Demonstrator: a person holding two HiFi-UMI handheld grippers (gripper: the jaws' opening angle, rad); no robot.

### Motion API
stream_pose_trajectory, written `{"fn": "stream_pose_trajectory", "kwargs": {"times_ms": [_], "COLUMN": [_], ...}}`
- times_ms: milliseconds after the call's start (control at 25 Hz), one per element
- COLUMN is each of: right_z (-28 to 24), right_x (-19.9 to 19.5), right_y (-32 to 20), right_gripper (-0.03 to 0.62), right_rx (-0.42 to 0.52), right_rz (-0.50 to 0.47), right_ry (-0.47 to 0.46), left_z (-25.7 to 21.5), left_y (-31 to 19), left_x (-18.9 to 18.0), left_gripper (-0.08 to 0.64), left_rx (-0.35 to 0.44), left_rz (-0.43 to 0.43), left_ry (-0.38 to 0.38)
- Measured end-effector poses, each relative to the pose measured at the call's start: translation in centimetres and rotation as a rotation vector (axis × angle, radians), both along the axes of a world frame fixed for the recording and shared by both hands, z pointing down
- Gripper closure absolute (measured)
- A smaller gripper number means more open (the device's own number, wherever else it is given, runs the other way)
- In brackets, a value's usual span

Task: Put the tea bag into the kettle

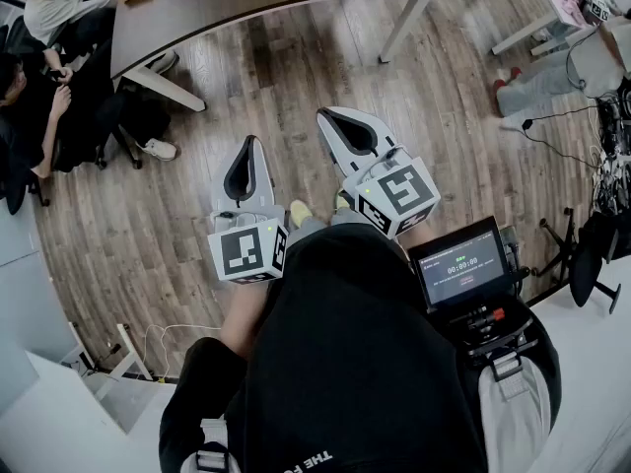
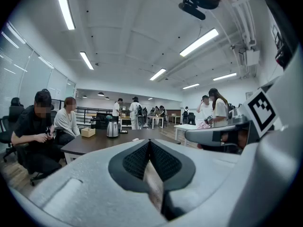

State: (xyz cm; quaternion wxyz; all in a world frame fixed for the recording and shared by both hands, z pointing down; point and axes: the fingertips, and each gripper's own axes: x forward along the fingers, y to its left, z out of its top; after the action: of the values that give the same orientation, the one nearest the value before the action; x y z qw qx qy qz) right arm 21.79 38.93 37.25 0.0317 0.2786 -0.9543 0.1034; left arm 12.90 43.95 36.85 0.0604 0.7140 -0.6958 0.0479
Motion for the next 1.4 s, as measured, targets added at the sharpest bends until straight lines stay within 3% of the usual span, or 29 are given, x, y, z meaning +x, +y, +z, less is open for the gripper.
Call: {"fn": "stream_pose_trajectory", "kwargs": {"times_ms": [200, 480, 640, 880, 1120, 1400], "right_z": [-0.6, -1.1, -0.6, 0.3, 0.4, 0.1], "right_x": [-0.3, 0.7, 1.4, -1.2, -2.0, -2.4], "right_y": [0.5, -0.4, -0.8, 2.1, 1.0, -2.1], "right_gripper": [0.588, 0.588, 0.588, 0.588, 0.588, 0.588], "right_rx": [0.000, -0.045, -0.056, -0.085, -0.105, -0.096], "right_rz": [-0.006, 0.024, 0.038, 0.027, 0.086, 0.078], "right_ry": [-0.004, -0.051, -0.034, -0.050, -0.065, -0.069], "left_z": [-0.6, -1.5, -1.4, -1.1, -0.8, -1.8], "left_y": [0.1, -0.2, -0.5, 2.2, 2.2, -0.4], "left_x": [0.4, -0.3, -0.2, -3.4, -5.2, -5.7], "left_gripper": [0.558, 0.558, 0.558, 0.558, 0.557, 0.558], "left_rx": [0.004, 0.009, 0.010, 0.021, 0.022, 0.038], "left_rz": [0.041, 0.029, 0.038, 0.046, 0.048, 0.041], "left_ry": [0.004, -0.004, -0.005, 0.021, 0.028, 0.040]}}
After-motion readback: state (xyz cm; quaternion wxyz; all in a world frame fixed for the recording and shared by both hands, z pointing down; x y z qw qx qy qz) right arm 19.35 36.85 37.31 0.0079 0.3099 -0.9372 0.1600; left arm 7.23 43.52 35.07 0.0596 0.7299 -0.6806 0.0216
